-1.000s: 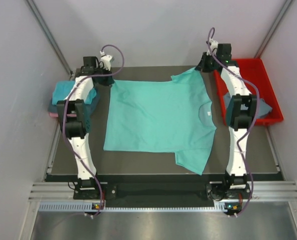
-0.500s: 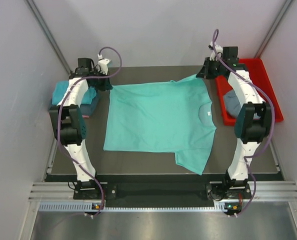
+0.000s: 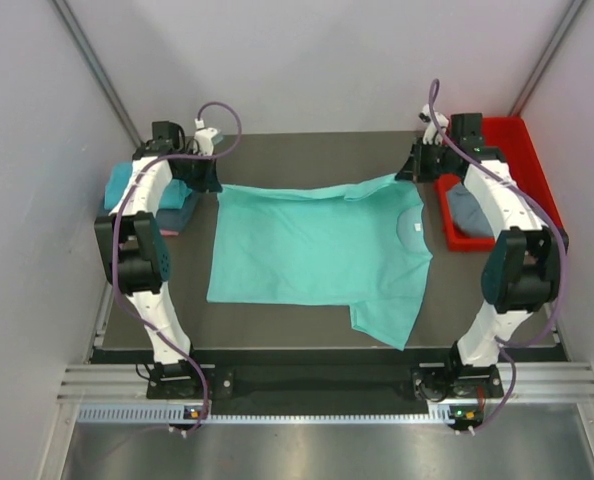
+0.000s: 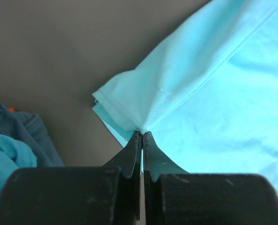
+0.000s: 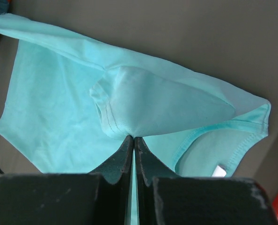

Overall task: Fold and stack the t-shirts
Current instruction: Fold the tshirt

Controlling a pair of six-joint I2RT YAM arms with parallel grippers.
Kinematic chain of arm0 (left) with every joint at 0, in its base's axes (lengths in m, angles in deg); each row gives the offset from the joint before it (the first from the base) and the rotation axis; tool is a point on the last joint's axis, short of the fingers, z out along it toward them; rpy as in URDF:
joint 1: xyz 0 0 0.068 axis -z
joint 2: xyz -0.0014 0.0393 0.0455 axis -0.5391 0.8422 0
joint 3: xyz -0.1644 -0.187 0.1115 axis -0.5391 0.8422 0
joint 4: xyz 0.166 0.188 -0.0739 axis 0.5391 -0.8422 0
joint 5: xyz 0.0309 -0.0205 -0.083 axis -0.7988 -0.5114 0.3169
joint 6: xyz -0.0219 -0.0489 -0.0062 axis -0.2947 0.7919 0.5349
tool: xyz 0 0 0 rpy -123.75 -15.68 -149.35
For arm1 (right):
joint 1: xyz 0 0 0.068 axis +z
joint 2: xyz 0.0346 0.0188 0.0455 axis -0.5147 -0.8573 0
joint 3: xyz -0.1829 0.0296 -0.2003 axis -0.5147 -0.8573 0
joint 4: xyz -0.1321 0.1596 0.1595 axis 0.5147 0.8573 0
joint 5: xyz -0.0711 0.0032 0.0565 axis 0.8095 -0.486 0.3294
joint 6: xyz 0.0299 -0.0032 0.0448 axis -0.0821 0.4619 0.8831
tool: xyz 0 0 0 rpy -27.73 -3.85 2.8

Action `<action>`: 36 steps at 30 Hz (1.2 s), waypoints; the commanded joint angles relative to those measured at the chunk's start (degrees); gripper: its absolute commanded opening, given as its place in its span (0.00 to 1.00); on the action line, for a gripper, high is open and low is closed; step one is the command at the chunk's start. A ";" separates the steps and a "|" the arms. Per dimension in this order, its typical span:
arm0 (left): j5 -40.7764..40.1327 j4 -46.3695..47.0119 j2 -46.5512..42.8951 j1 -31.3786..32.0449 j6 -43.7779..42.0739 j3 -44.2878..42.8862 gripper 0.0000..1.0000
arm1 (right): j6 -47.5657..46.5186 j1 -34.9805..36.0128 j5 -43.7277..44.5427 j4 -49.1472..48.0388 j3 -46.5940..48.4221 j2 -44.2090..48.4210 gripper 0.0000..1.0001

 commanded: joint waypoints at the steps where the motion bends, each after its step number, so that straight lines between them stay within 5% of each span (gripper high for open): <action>1: 2.14 -2.83 -3.17 -0.30 -2.40 1.06 0.00 | -0.64 0.33 -1.50 -0.46 -2.51 5.07 0.00; 36: 4.16 -16.27 3.60 -0.56 -2.50 0.89 0.00 | -4.68 1.30 0.61 -0.63 -17.99 9.56 0.00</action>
